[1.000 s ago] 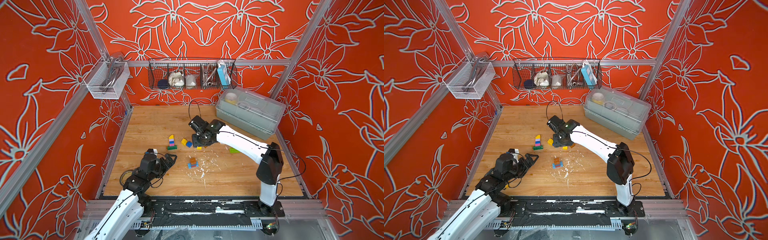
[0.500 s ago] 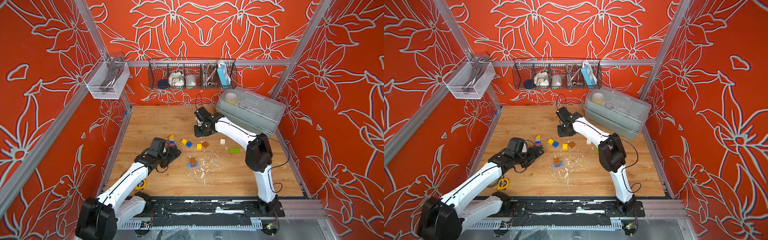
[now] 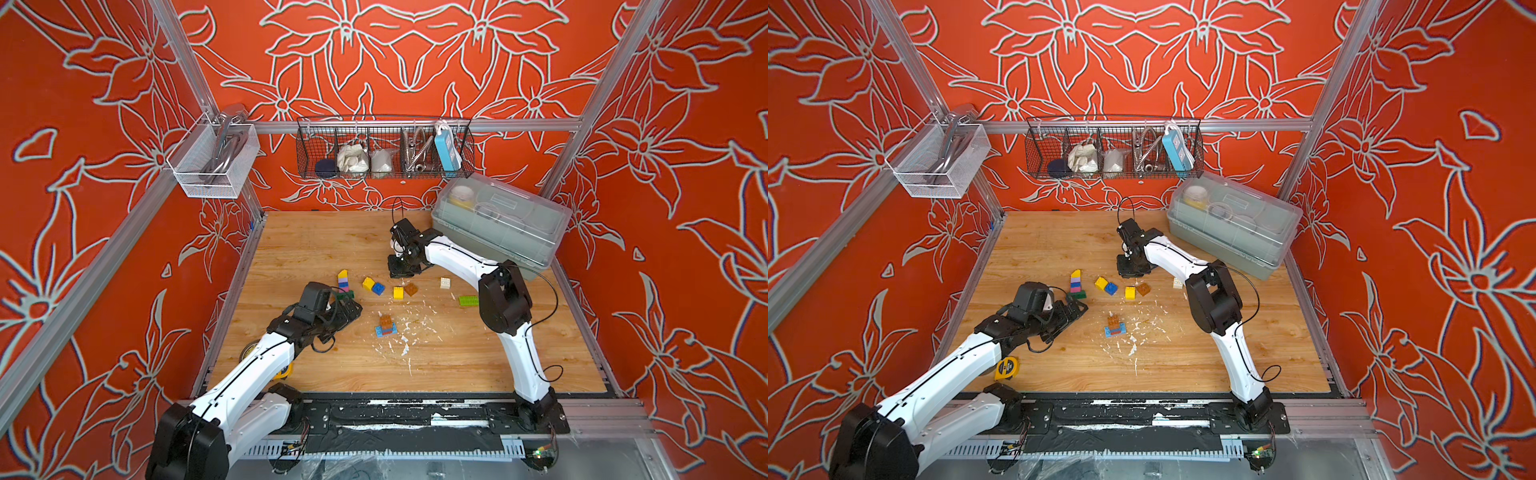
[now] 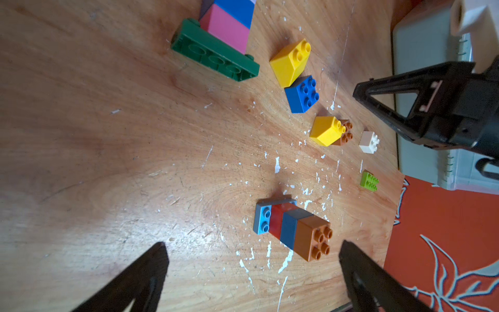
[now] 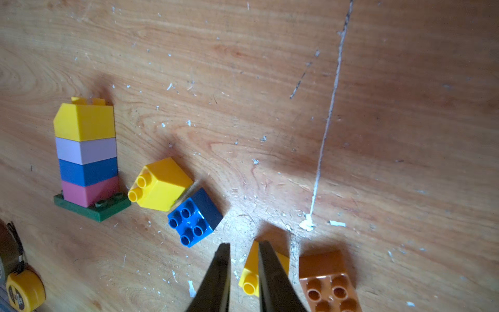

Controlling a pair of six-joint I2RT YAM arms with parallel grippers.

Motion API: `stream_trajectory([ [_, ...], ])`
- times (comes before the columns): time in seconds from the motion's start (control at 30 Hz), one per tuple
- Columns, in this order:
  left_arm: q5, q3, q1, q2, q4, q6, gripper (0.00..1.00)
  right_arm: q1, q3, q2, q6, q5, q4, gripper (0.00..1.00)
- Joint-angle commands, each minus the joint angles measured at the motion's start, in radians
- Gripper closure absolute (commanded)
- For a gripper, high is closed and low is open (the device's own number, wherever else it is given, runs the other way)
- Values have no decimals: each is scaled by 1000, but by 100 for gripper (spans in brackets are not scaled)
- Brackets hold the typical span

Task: Assemble the number 1 with lego
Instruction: Move the lego brick at the center of the board.

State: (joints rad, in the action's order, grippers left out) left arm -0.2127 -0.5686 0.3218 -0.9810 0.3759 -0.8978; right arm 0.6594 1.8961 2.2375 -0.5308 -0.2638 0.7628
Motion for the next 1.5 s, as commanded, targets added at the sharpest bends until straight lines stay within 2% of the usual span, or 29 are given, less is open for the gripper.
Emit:
stream_trajectory([
  [0.0, 19, -26, 5, -1, 11, 7, 1, 1, -61, -31, -13, -28, -20, 77],
  [0.27, 24, 0, 5, 40, 1, 2, 1, 0, -131, -50, -41, -39, -43, 76],
  [0.47, 26, 10, 5, 57, -5, 1, 1, 3, -323, -158, -129, -67, -149, 75],
  [0.9, 41, 48, 5, 142, -1, -15, 1, 21, -661, -383, -254, -26, -255, 75],
  [1.3, 53, 74, 5, 221, 29, -30, 1, 120, -836, -533, -339, 24, -297, 75],
  [1.47, 53, 85, 4, 251, 41, -38, 1, 134, -817, -590, -273, 78, -221, 69],
])
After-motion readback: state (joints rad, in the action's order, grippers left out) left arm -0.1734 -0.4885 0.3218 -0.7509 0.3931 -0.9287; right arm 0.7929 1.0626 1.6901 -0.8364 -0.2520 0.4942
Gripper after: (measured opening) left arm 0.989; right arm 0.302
